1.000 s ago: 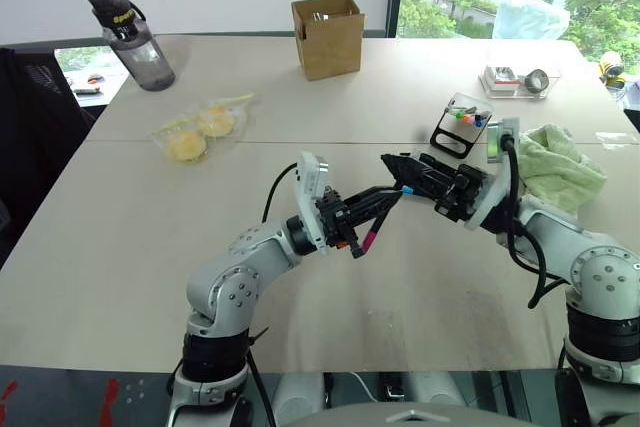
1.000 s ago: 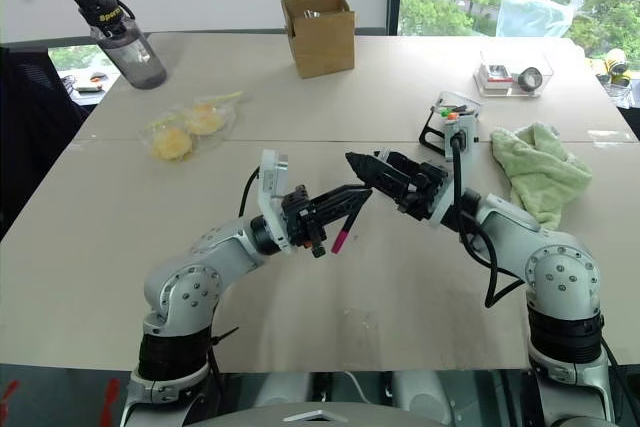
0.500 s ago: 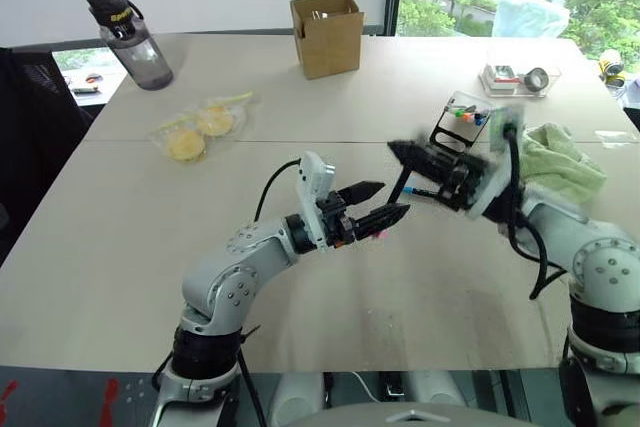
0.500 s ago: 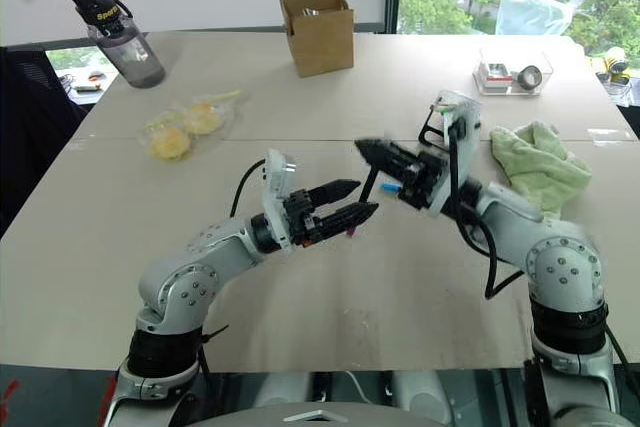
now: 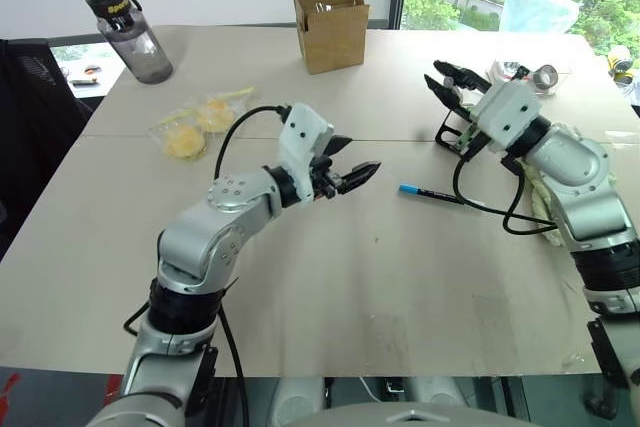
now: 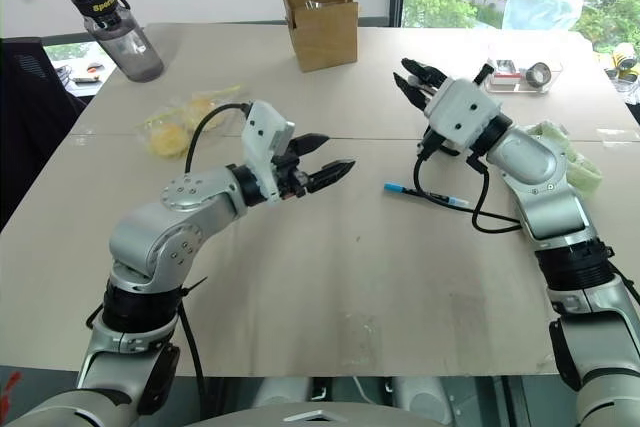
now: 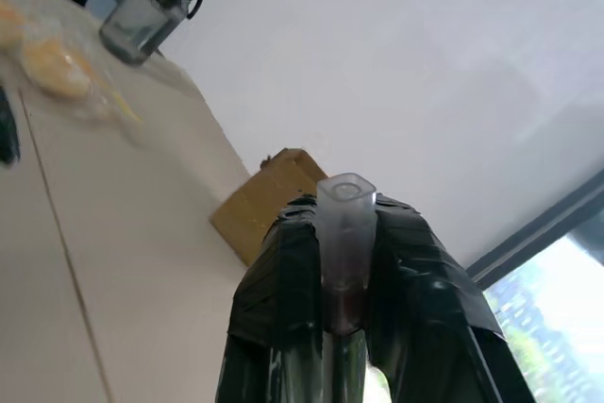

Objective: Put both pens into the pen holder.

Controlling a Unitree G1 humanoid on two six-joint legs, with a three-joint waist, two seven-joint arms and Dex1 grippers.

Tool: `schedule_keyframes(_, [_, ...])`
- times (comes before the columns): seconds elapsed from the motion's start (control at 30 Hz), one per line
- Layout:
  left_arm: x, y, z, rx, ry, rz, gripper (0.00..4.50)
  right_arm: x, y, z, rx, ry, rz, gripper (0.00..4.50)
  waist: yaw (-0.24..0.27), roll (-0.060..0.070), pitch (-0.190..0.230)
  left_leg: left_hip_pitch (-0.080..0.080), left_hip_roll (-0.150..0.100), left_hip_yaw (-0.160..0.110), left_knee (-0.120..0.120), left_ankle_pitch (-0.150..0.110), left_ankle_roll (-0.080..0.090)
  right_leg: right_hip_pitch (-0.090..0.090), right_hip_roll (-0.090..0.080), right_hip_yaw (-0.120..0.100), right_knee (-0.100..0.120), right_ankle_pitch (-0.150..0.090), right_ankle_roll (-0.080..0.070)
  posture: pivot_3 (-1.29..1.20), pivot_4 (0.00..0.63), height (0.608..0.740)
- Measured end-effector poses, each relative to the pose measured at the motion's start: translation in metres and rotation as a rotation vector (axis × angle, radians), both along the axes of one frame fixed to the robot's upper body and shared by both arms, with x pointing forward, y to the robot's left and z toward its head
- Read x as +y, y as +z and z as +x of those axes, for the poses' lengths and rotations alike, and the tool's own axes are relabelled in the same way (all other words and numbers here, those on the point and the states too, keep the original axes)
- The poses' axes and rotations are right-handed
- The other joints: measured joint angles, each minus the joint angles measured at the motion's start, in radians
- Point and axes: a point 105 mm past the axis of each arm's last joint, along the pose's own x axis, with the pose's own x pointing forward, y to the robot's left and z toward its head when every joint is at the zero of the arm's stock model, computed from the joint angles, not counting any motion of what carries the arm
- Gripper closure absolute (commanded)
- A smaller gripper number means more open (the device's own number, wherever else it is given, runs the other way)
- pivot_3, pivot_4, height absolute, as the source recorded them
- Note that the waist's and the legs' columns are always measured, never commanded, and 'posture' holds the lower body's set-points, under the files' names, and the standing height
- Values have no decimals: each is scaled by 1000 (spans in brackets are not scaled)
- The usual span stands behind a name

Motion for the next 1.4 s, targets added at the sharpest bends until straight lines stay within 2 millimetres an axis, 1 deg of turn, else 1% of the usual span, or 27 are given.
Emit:
schedule_keyframes(0.03, [-2,-1,0,11,5,0,890,-1,-4,4,-32,-3,-24,4405,-1,0,0,0,0,0,0,0,0,0,0,0,0,0,0,0,150,739])
schedule_keyframes(0.13, [-4,1,0,10,15,0,890,-2,-9,11,-49,-6,-27,4405,-3,1,1,1,1,1,0,0,-1,0,0,1,1,0,0,0,150,739])
schedule_keyframes(0.23, [-6,7,-2,-16,13,-2,890,-3,-18,18,-31,-5,-12,4405,-1,1,2,1,1,1,0,1,-1,0,0,1,2,0,0,0,150,739])
schedule_keyframes(0.4, [-6,8,-3,-26,17,0,890,-8,-30,27,10,-17,11,4405,-2,2,2,2,0,2,3,1,-1,0,-2,1,7,0,0,0,150,739])
schedule_keyframes(0.63, [-8,14,-6,-58,5,-6,890,-18,-25,36,-8,-48,50,4405,-2,2,3,1,0,1,10,1,-1,0,-2,0,11,0,0,0,150,739])
schedule_keyframes(0.83, [-17,20,-13,-80,-50,-54,890,-25,-33,44,30,-79,58,4405,-2,2,3,1,0,1,13,1,-1,0,-2,1,12,1,0,0,150,739])
schedule_keyframes(0.87, [-17,20,-13,-80,-52,-54,843,-26,-35,46,38,-85,59,3381,-3,2,3,1,0,1,13,1,-1,0,-2,1,12,1,0,0,150,739])
schedule_keyframes(0.9, [-17,20,-13,-79,-54,-54,843,-27,-35,48,46,-93,59,3030,-3,2,3,1,0,1,13,1,-1,0,-2,1,12,1,0,0,150,739])
schedule_keyframes(0.93, [-17,20,-13,-79,-55,-54,843,-28,-35,49,48,-98,58,2408,-3,2,3,1,0,1,13,1,-1,0,-2,1,13,1,0,0,150,739])
schedule_keyframes(0.97, [-18,20,-13,-79,-56,-54,843,-28,-35,51,51,-104,56,2119,-3,2,3,1,0,1,13,1,-1,0,-2,1,13,1,0,0,150,739])
schedule_keyframes(1.07, [-17,20,-13,-79,-56,-54,843,-31,-35,54,44,-121,54,989,-3,2,3,1,0,1,13,1,-1,0,-2,1,13,1,0,0,150,739])
schedule_keyframes(1.1, [-17,19,-13,-78,-55,-54,843,-31,-34,54,38,-124,56,531,-3,2,3,1,0,1,13,1,-1,0,-2,1,13,1,0,0,150,739])
schedule_keyframes(1.13, [-17,19,-13,-77,-55,-54,843,-31,-33,55,33,-126,61,236,-2,2,3,1,0,1,13,1,-1,0,-2,1,13,1,0,0,150,739])
schedule_keyframes(1.17, [-17,19,-13,-76,-55,-54,843,-32,-33,55,31,-127,64,90,-2,2,3,1,0,1,13,1,-1,0,-2,1,13,1,0,0,150,739])
schedule_keyframes(1.4, [-16,18,-15,-78,-54,-52,843,-38,-27,54,15,-137,99,90,-2,2,3,1,0,1,13,1,-1,0,-2,1,13,1,0,0,150,739])
